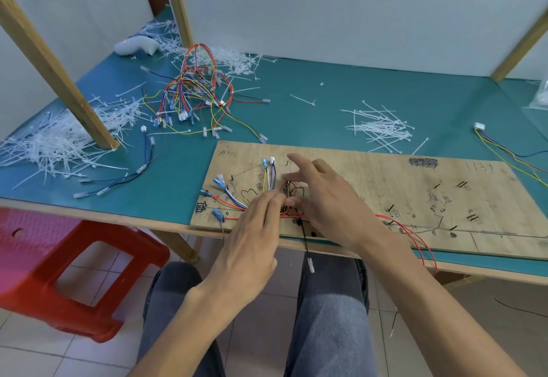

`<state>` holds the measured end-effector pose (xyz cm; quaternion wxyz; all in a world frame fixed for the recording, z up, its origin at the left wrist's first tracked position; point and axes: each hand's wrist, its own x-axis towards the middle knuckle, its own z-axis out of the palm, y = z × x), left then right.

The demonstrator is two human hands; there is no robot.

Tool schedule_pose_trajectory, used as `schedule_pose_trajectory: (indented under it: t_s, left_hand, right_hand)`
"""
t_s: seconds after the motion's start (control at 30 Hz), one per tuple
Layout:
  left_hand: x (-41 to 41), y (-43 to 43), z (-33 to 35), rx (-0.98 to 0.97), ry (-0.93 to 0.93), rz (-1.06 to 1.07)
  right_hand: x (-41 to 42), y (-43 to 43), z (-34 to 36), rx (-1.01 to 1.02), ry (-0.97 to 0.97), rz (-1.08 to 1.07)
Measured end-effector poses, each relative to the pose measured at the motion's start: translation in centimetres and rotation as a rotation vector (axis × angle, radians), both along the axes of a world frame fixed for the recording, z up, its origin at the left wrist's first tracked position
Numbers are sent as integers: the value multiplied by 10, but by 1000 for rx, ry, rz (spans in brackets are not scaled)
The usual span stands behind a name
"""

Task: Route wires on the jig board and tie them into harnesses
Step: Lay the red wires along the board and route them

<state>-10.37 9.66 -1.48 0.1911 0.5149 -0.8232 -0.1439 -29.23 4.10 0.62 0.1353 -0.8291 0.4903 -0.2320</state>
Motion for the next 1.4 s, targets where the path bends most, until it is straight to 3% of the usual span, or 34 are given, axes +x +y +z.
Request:
schedule_pose_trajectory:
  t_s: [0.23, 0.33, 0.53, 0.8, 1.1, 1.4]
  left_hand:
    - [0, -4, -2, 22, 57, 7]
    - [1, -4, -4, 36, 62, 11]
    - [1, -4, -7, 41, 59, 23]
    - [3, -4, -5, 38, 99, 9]
    - [4, 1, -3, -12, 89, 4]
    - [11, 4, -2, -71, -33, -53]
  right_hand:
    - [0, 15, -1, 138, -199, -88]
    - [0, 19, 0, 26, -66, -123]
    - [6, 23, 8, 19, 192, -88]
    - [8, 31, 7, 78, 46, -53]
    - [4, 31, 7, 103, 153, 27]
    - [1, 35, 0, 24, 199, 30]
